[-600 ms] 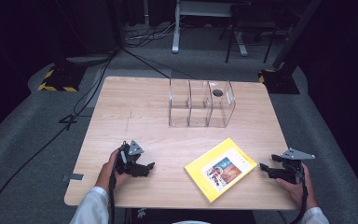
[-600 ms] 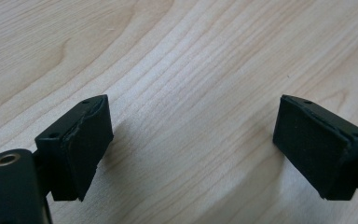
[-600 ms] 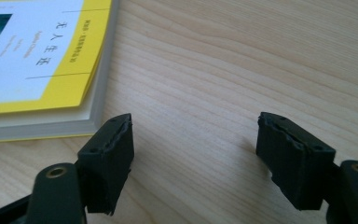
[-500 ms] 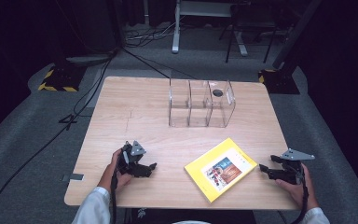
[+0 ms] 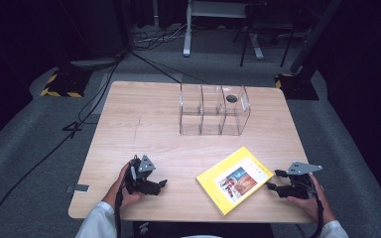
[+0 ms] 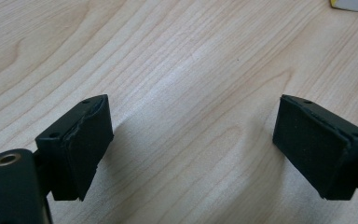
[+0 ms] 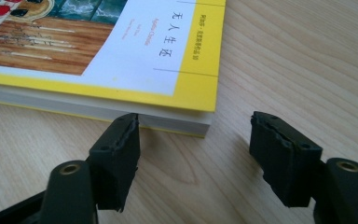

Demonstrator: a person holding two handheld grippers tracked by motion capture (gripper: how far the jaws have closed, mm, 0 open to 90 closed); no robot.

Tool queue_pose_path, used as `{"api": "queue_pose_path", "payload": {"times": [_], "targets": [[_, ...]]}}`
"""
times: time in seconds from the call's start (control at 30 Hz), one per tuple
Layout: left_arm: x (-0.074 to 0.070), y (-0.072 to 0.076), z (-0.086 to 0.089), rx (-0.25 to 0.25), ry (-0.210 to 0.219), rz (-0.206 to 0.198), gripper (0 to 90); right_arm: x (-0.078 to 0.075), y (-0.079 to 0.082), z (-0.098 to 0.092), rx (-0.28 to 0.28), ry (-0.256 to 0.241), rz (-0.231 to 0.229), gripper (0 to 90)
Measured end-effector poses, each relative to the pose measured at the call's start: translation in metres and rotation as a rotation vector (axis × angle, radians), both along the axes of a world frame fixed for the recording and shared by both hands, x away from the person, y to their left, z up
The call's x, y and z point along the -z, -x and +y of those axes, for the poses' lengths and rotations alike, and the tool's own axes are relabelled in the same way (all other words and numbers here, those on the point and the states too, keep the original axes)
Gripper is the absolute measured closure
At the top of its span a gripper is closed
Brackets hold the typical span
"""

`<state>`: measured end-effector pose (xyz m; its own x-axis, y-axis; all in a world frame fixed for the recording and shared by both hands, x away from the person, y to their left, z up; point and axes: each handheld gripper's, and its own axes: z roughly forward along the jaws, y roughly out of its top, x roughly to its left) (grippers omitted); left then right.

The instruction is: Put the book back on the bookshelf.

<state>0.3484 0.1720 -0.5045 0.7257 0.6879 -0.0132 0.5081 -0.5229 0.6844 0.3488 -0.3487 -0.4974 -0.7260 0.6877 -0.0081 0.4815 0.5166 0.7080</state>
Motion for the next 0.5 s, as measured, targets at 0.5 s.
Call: {"api": "queue_pose_path", "payload": {"times": [0.5], "targets": [[0.0, 0.005, -0.029, 0.102, 0.002, 0.001, 12.2, -0.004, -0.028, 0.034, 0.075, 0.044, -0.013, 39.9]]}}
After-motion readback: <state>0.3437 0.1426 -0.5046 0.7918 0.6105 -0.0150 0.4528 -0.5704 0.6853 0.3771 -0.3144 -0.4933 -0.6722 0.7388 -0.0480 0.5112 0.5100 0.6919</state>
